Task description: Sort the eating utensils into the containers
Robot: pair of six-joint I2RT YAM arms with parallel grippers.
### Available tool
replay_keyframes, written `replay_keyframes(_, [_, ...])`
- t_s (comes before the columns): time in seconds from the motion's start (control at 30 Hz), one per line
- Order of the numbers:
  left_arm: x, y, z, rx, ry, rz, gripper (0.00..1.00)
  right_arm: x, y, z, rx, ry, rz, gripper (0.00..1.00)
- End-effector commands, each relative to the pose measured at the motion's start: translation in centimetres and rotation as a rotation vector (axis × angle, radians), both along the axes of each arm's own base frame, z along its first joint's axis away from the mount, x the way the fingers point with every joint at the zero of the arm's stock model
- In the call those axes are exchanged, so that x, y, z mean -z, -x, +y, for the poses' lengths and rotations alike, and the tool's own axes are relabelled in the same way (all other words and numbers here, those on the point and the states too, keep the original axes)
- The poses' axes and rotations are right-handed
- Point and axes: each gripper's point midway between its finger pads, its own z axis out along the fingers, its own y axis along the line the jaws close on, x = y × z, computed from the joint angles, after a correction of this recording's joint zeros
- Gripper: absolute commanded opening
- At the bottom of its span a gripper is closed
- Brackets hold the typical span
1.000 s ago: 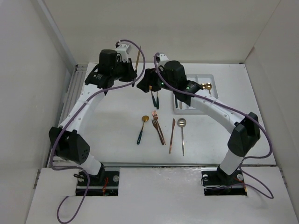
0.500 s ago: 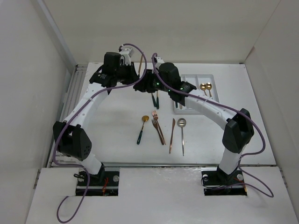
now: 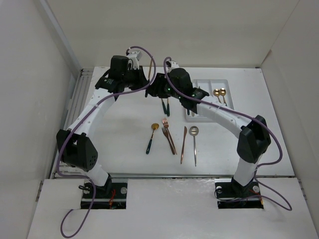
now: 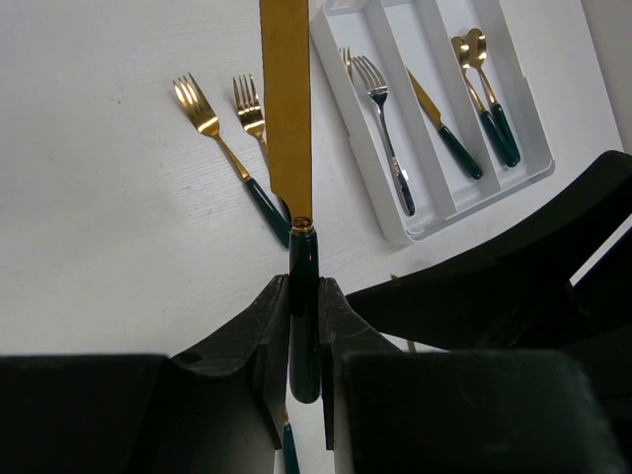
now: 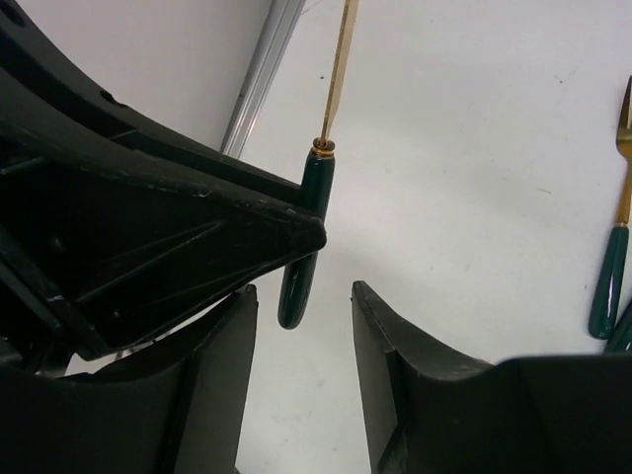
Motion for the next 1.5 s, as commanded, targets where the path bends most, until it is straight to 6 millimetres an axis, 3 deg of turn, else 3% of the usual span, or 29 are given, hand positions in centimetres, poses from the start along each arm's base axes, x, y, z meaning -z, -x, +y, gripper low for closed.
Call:
replay_keyframes(0.0, [-2.2, 2.2, -1.4, 0.064, 0.080, 0.009, 0.00, -3.2, -1.6, 0.7, 0.045, -0.084, -0.082, 0.49])
replay_keyframes(0.17, [-2.1, 2.4, -1.8, 0.067, 0.109, 0.032, 0.00, -2.9, -1.8, 1.6, 0.022, -0.093, -0.069, 0.49])
replay_keyframes(0.3, [-2.2, 2.6, -1.9, 0.063, 0.128, 0.048, 0.00, -2.4, -2.1, 1.6, 0.036, -0.092, -0.056, 0.41])
replay_keyframes(0.57, [-0.5, 2.7, -1.9, 0.055, 0.120, 0.094, 0.00, -3.2, -1.9, 1.6, 0.024, -0.098, -0.072, 0.01])
replay_keyframes(0.6, [-0.5, 2.7, -1.9, 0.054, 0.120, 0.094, 0.00, -2.1, -2.3, 1.0, 0.044, -0.081, -0.059, 0.00])
replay_keyframes(0.63, [0.3, 2.7, -1.8, 0.061, 0.102, 0.107, 0.05, -2.4, -2.3, 0.3, 0.051, -0.077, -0.067, 0.00])
replay_keyframes(0.67, [0.6, 2.3, -1.8, 0.057, 0.090, 0.104, 0.18, -3.1, -2.3, -0.6, 0.059, -0.077, -0.084, 0.00])
replay_keyframes(0.7, [0.2, 2.3, -1.7, 0.063, 0.082, 0.096, 0.48, -3.1, -3.0, -2.0, 0.083, -0.065, -0.091, 0.00])
replay_keyframes(0.73, [0.7, 2.3, -1.6, 0.077, 0.059, 0.099, 0.59, -1.8, -3.0, -3.1, 0.081, -0.038, -0.081, 0.00])
replay_keyframes(0.77, [0.6, 1.7, -1.3, 0.063, 0.036, 0.086, 0.75, -1.6, -3.6, -5.7, 0.102, -0.001, -0.073, 0.00])
replay_keyframes(0.8, [0.9, 1.6, -1.0, 0.054, 0.016, 0.084, 0.75, -0.8, -2.9, -5.9, 0.082, 0.023, -0.052, 0.00])
replay_keyframes(0.83, [0.4, 1.2, -0.8, 0.043, 0.004, 0.060, 0.84, 0.1, -4.2, -8.9, 0.126, 0.057, -0.027, 0.00])
replay_keyframes(0.87, [0.8, 0.8, -0.4, 0.034, -0.026, 0.056, 0.89, 1.2, -4.6, -10.5, 0.146, 0.100, 0.000, 0.00])
replay_keyframes(0.9, [1.0, 0.8, -0.1, 0.024, -0.047, 0.054, 0.92, 3.2, -3.9, -12.6, 0.140, 0.203, 0.049, 0.00])
replay_keyframes(0.93, [0.6, 0.2, 0.4, -0.001, -0.069, 0.030, 0.96, 4.6, -4.5, -15.5, 0.193, 0.279, 0.079, 0.00])
replay_keyframes(0.97, [0.2, -0.3, 1.0, -0.019, -0.079, 0.013, 0.97, 5.1, -4.6, -17.1, 0.217, 0.339, 0.093, 0.00])
replay_keyframes(1.0, [0.3, -0.4, 1.3, -0.021, -0.093, 0.005, 0.97, 7.3, -3.8, -19.0, 0.193, 0.468, 0.136, 0.00])
replay_keyframes(1.07, [0.3, -1.0, 2.5, -0.061, -0.103, 0.003, 0.97, 9.2, -3.9, -22.8, 0.214, 0.601, 0.186, 0.00])
replay_keyframes(1.13, [0.9, -1.1, 3.2, -0.081, -0.100, 0.022, 0.97, 11.8, -3.0, -25.4, 0.184, 0.694, 0.270, 0.00])
replay_keyframes(1.17, [2.3, -1.2, 3.8, -0.092, -0.110, 0.055, 0.97, 12.4, -3.3, -27.5, 0.215, 0.717, 0.299, 0.00])
replay_keyframes(1.23, [3.0, -1.1, 4.2, -0.107, -0.107, 0.077, 0.97, 14.8, -2.9, -29.3, 0.242, 0.800, 0.374, 0.00])
replay_keyframes(1.3, [4.3, -0.8, 4.7, -0.123, -0.110, 0.114, 0.97, 15.7, -3.4, -31.2, 0.300, 0.895, 0.389, 0.00])
replay_keyframes(1.37, [4.6, -0.6, 4.8, -0.123, -0.110, 0.116, 0.97, 17.5, -3.6, -31.5, 0.279, 0.941, 0.423, 0.00])
replay_keyframes(1.47, [5.4, -0.3, 5.0, -0.130, -0.122, 0.133, 0.97, 18.2, -4.6, -31.2, 0.288, 0.932, 0.420, 0.00])
